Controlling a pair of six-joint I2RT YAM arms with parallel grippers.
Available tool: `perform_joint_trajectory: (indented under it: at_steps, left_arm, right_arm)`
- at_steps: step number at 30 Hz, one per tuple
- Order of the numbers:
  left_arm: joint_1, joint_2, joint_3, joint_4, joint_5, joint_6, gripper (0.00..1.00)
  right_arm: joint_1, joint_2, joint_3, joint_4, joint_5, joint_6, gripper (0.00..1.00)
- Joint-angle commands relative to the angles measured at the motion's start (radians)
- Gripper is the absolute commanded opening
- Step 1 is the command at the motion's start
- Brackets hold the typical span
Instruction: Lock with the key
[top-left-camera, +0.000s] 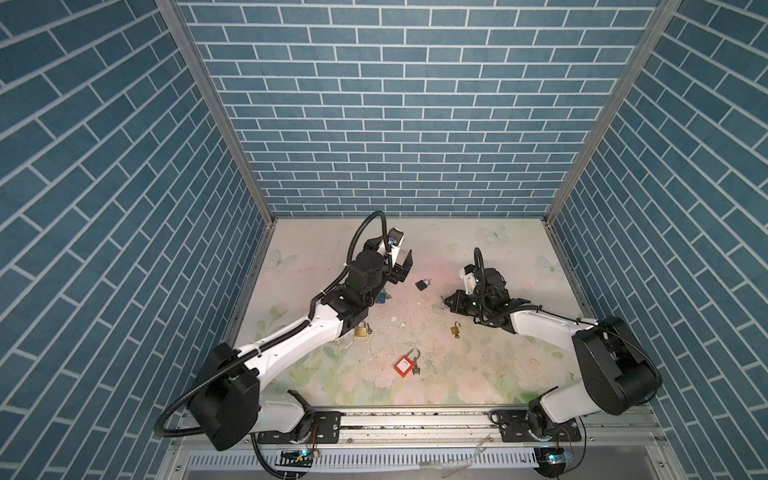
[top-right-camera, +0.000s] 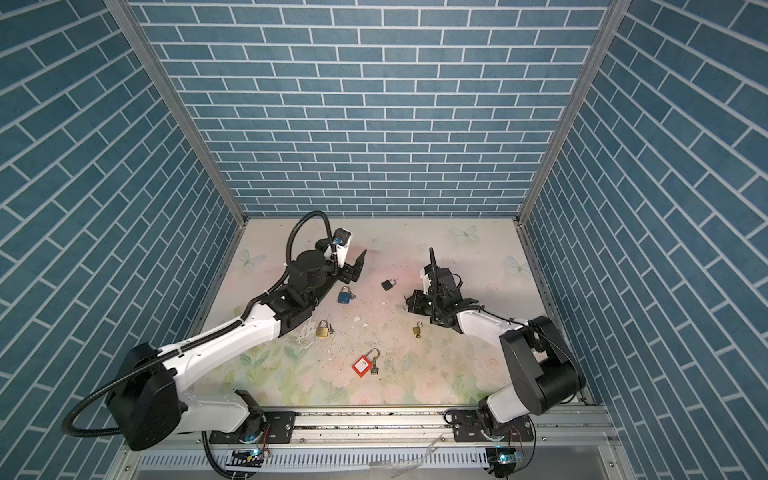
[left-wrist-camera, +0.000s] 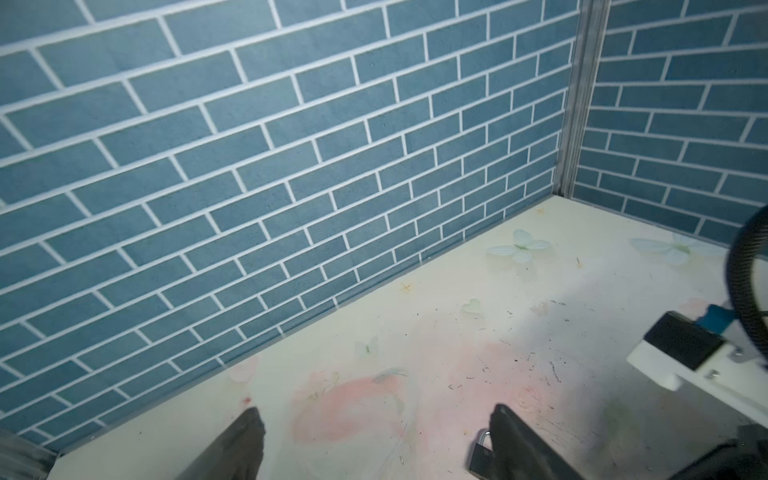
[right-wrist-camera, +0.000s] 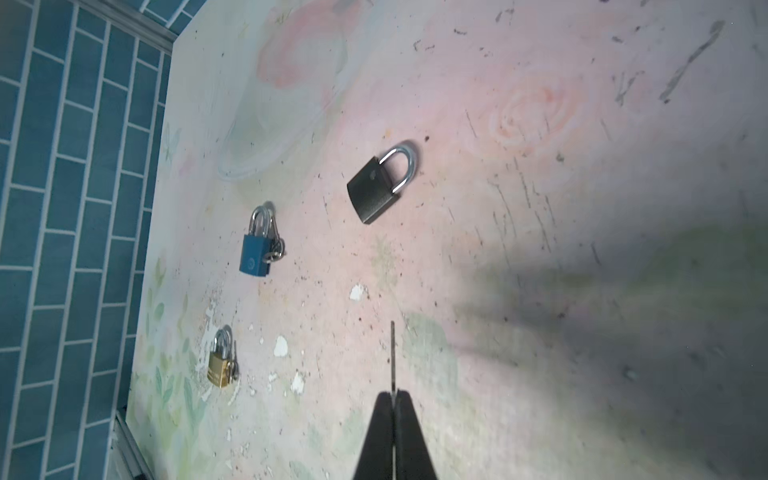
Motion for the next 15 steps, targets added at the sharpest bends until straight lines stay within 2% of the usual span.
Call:
perform_joint_trajectory:
  at_steps: [1, 6, 12, 15]
  left_arm:
    - [0.020, -0.074, -0.075, 0.001, -0.018, -0.154, 0.86]
    - [0.031, -0.181, -0.199, 0.033, 0.077, -0.222, 0.86]
    - [0.031, -0.259, -0.254, 0.041, 0.155, -0.181, 0.86]
    - [0.031, -0.281, -0.256, 0.026, 0.154, -0.173, 0.86]
  right_arm:
    - [-0.018, 0.063, 0.043, 0.015, -0.034, 0.101, 0.00]
    - [-0.048, 0.174, 0.083, 0.074, -0.089, 0.178, 0.00]
    - [-0.048, 0.269, 0.147, 0.087, -0.115, 0.209, 0.00]
    - [-0.048, 0.294, 0.170, 0.086, -0.111, 0.216, 0.00]
